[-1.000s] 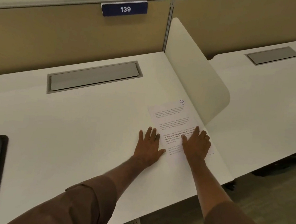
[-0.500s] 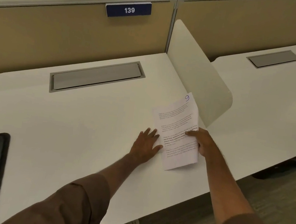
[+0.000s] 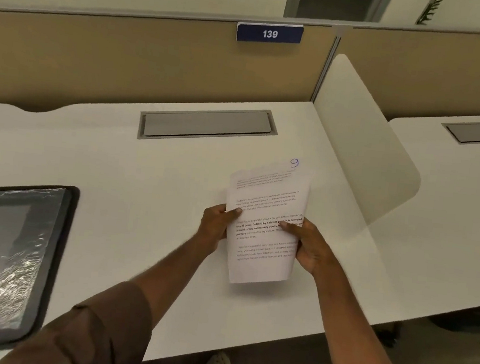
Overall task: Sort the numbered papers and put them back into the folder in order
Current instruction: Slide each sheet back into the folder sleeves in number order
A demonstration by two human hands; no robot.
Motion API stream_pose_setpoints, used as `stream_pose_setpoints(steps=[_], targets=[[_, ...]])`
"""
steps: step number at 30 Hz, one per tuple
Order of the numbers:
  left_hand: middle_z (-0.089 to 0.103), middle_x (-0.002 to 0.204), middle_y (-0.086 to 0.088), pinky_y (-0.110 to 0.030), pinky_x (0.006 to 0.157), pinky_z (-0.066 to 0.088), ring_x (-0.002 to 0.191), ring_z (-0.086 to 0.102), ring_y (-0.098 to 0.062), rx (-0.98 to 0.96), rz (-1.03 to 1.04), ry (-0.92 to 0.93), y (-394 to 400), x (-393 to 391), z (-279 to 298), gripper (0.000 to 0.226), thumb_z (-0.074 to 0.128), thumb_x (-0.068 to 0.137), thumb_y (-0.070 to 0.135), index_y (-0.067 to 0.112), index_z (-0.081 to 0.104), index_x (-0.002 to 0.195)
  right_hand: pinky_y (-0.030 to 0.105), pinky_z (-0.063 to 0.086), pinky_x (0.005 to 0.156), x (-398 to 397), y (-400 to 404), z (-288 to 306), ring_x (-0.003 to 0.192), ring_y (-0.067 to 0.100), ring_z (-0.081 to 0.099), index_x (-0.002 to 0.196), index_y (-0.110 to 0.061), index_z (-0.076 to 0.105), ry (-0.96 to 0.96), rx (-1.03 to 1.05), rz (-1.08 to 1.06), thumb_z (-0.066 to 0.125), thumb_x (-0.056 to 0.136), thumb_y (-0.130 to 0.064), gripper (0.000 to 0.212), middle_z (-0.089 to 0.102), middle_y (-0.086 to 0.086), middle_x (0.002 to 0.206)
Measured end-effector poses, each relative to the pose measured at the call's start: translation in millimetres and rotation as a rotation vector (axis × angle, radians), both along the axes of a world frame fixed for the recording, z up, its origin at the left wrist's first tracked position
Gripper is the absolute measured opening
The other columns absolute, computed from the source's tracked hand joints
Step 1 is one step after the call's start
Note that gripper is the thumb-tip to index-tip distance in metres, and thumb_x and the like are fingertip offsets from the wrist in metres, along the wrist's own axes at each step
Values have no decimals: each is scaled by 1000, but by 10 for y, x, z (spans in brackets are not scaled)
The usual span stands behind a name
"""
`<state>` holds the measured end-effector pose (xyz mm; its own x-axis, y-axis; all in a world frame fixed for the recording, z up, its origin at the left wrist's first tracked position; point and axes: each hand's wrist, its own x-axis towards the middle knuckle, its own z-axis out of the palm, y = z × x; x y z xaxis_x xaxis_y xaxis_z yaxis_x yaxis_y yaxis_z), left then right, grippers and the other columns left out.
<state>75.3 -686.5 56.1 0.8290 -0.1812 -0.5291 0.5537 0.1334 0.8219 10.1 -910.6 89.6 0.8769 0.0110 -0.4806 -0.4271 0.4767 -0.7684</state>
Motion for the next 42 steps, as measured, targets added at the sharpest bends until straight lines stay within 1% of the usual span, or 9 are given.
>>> stream_pose_setpoints(steps=[6, 9, 12, 15, 18, 23, 33, 38, 42], targets=[[77, 98, -12, -43, 73, 62, 80, 74, -24, 119, 118, -57, 866, -116, 117, 13, 75, 89, 11, 8, 73, 101, 50, 48, 108, 27, 570, -94, 115, 29, 65, 133, -6, 64, 125, -68, 86, 69, 92, -28, 47, 70, 11, 126], [77, 97, -12, -42, 70, 64, 81, 74, -25, 183, 162, -52, 1388, -255, 65, 16, 76, 89, 12, 4, 72, 102, 47, 54, 98, 4, 916, -157, 112, 35, 69, 124, -2, 68, 134, -148, 196, 68, 94, -21, 35, 71, 16, 122], [76, 84, -5, -30, 56, 58, 72, 73, -20, 249, 182, -53, 1904, -438, -19, 11, 76, 89, 12, 11, 70, 80, 45, 59, 89, -43, 1329, -236, 103, 34, 73, 115, 3, 69, 149, -355, 321, 75, 89, -14, 31, 74, 18, 115], [73, 72, -2, -26, 51, 54, 64, 71, -17, 279, 209, -59, 2362, -603, -65, 33, 77, 88, 9, 18, 61, 60, 51, 58, 91, -102, 1795, -310, 99, 37, 73, 108, 10, 69, 175, -488, 375, 78, 86, -10, 31, 75, 19, 108], [74, 72, -5, -28, 52, 56, 64, 72, -18, 279, 231, -57, 2847, -727, -94, 30, 77, 87, 9, 12, 62, 62, 51, 58, 91, -192, 2290, -308, 99, 38, 73, 101, 8, 71, 165, -514, 379, 77, 86, -6, 22, 76, 18, 104], [78, 90, -12, -38, 65, 63, 77, 77, -28, 217, 254, -45, 3668, -894, -60, 11, 78, 86, 10, 4, 73, 93, 52, 57, 94, -418, 3114, -250, 100, 36, 73, 105, 8, 71, 154, -454, 328, 78, 85, -7, 27, 77, 16, 105], [78, 90, -8, -34, 63, 62, 77, 77, -25, 147, 350, -102, 5177, -1055, 93, 10, 75, 89, 9, 5, 73, 98, 50, 56, 96, -1117, 4852, -180, 108, 33, 69, 117, -3, 70, 216, -163, 39, 77, 87, -15, 33, 76, 13, 111], [78, 86, -2, -28, 60, 61, 73, 76, -20, 123, 418, -127, 5637, -1159, 113, 10, 74, 89, 9, 8, 72, 99, 35, 64, 72, -1408, 5554, -147, 100, 29, 73, 116, -6, 66, 286, 20, -142, 75, 88, -14, 30, 75, 15, 111], [77, 93, -9, -34, 66, 63, 74, 76, -23, 135, 469, -96, 5837, -1240, 41, 6, 77, 87, 10, 10, 72, 92, 34, 64, 66, -1554, 5999, -111, 100, 31, 74, 122, -6, 63, 327, 63, -209, 77, 86, -10, 39, 74, 17, 114]])
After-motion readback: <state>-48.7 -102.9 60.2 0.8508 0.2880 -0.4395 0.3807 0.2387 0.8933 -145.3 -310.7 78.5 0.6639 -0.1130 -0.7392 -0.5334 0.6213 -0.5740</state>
